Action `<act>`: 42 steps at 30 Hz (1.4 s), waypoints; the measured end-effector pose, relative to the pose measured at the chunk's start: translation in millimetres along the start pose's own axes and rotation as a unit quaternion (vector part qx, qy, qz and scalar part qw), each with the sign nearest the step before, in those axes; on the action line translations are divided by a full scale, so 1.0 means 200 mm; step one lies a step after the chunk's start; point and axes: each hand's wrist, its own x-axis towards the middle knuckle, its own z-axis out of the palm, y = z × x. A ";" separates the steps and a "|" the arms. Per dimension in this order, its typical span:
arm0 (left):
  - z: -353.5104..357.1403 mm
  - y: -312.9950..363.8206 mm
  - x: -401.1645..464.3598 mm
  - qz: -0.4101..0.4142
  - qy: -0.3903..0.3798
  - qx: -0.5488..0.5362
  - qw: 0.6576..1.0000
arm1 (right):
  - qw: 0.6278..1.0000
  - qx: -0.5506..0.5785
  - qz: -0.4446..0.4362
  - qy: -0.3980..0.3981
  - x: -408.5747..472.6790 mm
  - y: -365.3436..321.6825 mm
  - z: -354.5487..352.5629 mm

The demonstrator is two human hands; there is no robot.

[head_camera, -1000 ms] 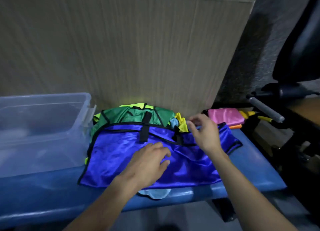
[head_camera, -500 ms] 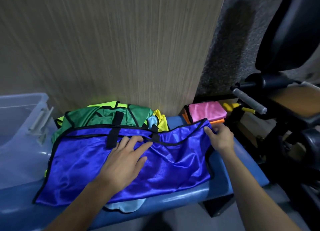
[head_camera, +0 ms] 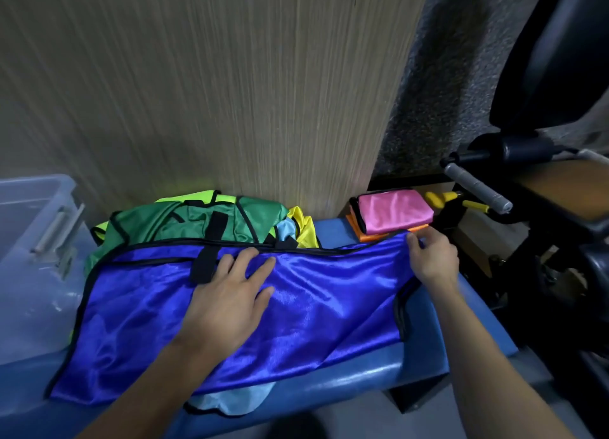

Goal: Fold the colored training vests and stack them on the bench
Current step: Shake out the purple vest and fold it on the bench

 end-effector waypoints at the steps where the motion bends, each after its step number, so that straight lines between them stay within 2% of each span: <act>1: -0.01 0.00 0.00 0.001 0.002 -0.003 1.000 | 1.000 -0.003 -0.019 0.001 0.01 -0.01 0.00; 8: 0.00 0.00 0.01 0.003 0.005 -0.008 1.000 | 0.993 -0.077 0.002 -0.088 0.03 -0.03 0.00; 12: -0.01 0.00 0.01 0.003 0.012 -0.014 1.000 | 0.989 -0.024 0.053 -0.139 0.06 -0.03 -0.01; 16: -0.01 0.00 0.00 0.003 0.011 -0.015 1.000 | 0.985 0.074 0.028 -0.150 0.05 -0.05 -0.03; 19: -0.01 -0.01 0.00 0.006 0.013 -0.018 1.000 | 0.973 0.124 0.039 -0.190 0.06 -0.04 -0.04; 21: -0.01 -0.01 0.00 0.007 0.016 -0.017 1.000 | 0.972 0.146 0.029 -0.183 0.05 -0.03 -0.06; 23: -0.01 0.00 0.00 0.005 0.016 -0.018 1.000 | 0.969 0.206 0.013 -0.138 0.03 -0.03 -0.09; 26: -0.01 0.00 -0.01 0.003 0.018 -0.016 1.000 | 0.941 0.329 -0.029 -0.075 -0.02 -0.06 -0.17; 28: -0.02 0.00 -0.01 0.006 0.023 -0.018 1.000 | 0.921 0.379 -0.059 -0.073 -0.05 -0.07 -0.21; 31: -0.03 0.01 0.00 0.008 0.020 -0.027 0.999 | 0.908 0.392 -0.118 -0.092 -0.11 -0.10 -0.25; 34: -0.09 0.04 0.00 0.027 0.077 -0.103 0.991 | 0.898 0.389 -0.168 -0.117 -0.17 -0.14 -0.31; 36: -0.16 0.09 0.02 0.062 0.108 -0.209 0.970 | 0.894 0.381 -0.200 -0.122 -0.21 -0.18 -0.35; 40: -0.32 0.28 0.19 0.123 0.124 -0.357 0.918 | 0.880 0.372 -0.257 -0.143 -0.29 -0.23 -0.39; 42: -0.39 0.39 0.31 0.136 0.100 -0.411 0.896 | 0.871 0.378 -0.275 -0.153 -0.32 -0.24 -0.41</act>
